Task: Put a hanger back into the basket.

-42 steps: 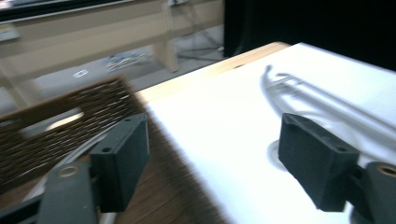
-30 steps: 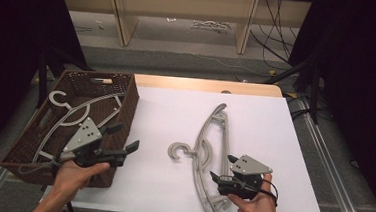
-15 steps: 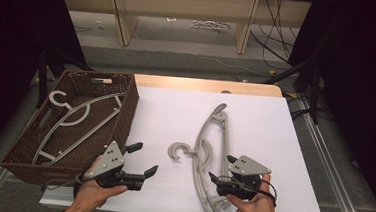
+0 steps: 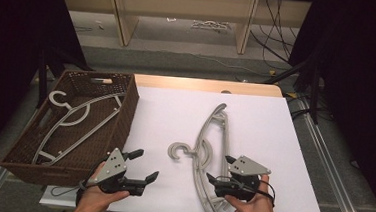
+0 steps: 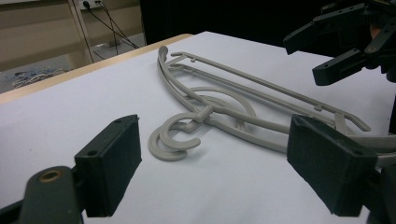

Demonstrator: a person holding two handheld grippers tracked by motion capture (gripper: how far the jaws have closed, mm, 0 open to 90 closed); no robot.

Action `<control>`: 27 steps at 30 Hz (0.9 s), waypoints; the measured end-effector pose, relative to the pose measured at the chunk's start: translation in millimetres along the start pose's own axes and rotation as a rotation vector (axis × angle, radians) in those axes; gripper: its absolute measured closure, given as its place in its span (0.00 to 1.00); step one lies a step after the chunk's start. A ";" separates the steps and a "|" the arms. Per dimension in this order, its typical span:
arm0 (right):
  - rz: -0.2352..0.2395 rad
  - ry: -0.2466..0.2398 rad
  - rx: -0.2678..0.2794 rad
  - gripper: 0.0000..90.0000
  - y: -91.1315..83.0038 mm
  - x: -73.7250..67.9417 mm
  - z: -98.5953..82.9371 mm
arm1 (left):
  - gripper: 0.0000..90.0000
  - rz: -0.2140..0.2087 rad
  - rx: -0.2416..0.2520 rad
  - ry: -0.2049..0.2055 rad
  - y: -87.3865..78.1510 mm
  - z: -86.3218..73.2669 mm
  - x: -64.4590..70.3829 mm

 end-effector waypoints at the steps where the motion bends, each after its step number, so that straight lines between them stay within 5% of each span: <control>1: 0.001 0.002 -0.002 0.23 0.1 -0.5 -0.1 | 0.20 0.001 -0.004 0.003 -0.4 -0.6 -0.2; 13: 0.016 -0.014 -0.081 0.22 16.6 -10.1 -3.8 | 0.20 -0.013 -0.034 0.061 0.6 -4.0 7.9; 18: 0.016 -0.033 -0.168 0.24 33.4 -12.1 -8.8 | 0.20 -0.040 -0.046 0.068 2.4 -6.1 12.9; 19: 0.022 -0.013 -0.220 0.25 39.1 -14.5 -12.1 | 0.20 -0.048 -0.039 0.068 2.5 -5.6 13.2; 27: 0.046 -0.011 -0.310 0.33 61.5 -20.4 -17.2 | 0.20 -0.043 -0.037 0.069 1.2 -5.6 13.2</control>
Point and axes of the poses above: each handheld gripper's, and its own axes: y roughly forward along the jaws, z roughly out of its top, x roughly to its right, the point moved 7 cm from there along y, roughly forward along the jaws, and after that the axes turned 8 degrees about x, right-handed, at the moved point
